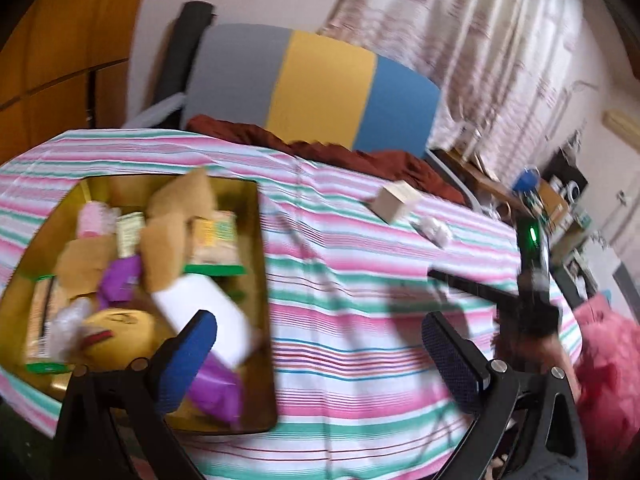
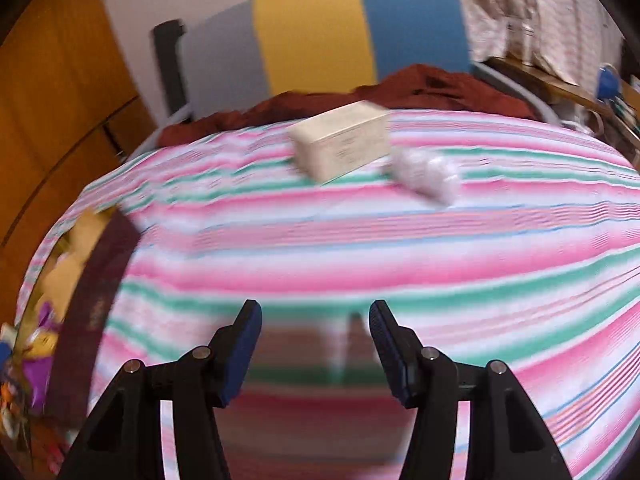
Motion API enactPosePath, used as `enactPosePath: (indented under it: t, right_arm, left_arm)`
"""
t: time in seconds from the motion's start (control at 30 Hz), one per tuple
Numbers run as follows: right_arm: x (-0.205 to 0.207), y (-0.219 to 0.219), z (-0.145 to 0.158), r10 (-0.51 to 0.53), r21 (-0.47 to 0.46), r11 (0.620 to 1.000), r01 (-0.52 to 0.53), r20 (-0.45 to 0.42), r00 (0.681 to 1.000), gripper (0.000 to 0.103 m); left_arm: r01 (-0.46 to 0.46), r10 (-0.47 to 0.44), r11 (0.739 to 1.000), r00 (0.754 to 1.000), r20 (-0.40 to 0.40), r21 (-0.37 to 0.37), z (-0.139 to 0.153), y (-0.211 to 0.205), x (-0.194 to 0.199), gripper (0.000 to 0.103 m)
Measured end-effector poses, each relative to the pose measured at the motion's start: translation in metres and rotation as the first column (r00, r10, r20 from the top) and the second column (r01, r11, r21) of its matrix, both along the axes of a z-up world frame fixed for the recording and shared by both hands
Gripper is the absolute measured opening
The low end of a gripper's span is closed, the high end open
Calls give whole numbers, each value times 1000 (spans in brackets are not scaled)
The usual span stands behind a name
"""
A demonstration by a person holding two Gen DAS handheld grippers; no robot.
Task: Organize objects
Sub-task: 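Grasp the clear plastic bag with the right tool, then grasp the white box with the left tool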
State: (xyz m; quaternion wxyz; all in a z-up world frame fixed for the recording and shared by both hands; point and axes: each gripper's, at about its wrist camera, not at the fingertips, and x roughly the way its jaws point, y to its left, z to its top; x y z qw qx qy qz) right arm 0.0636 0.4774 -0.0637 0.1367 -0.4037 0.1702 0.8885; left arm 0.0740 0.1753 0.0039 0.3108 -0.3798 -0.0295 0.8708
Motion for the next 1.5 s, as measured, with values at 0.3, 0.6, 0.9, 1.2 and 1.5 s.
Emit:
enactPosePath:
  t: [0.3, 0.6, 0.9, 1.2, 1.5]
  right_arm:
    - [-49, 95, 18, -87, 89, 992, 89, -18, 996, 68]
    - [-85, 110, -17, -48, 114, 992, 46, 15, 999, 61]
    - [-67, 105, -21, -64, 90, 994, 66, -30, 998, 35]
    - [-17, 87, -14, -181, 95, 977, 190, -95, 979, 36]
    - [-4, 97, -15, -268, 69, 958, 279, -136, 954, 36]
  left_arm:
    - [101, -98, 992, 994, 46, -72, -11, 52, 12, 103]
    - [113, -104, 987, 992, 77, -118, -19, 74, 0, 103]
    - [122, -112, 985, 990, 90, -118, -15, 111, -24, 103]
    - [115, -96, 980, 988, 120, -160, -17, 184, -89, 103]
    - [192, -204, 943, 979, -14, -273, -22, 277, -167, 103]
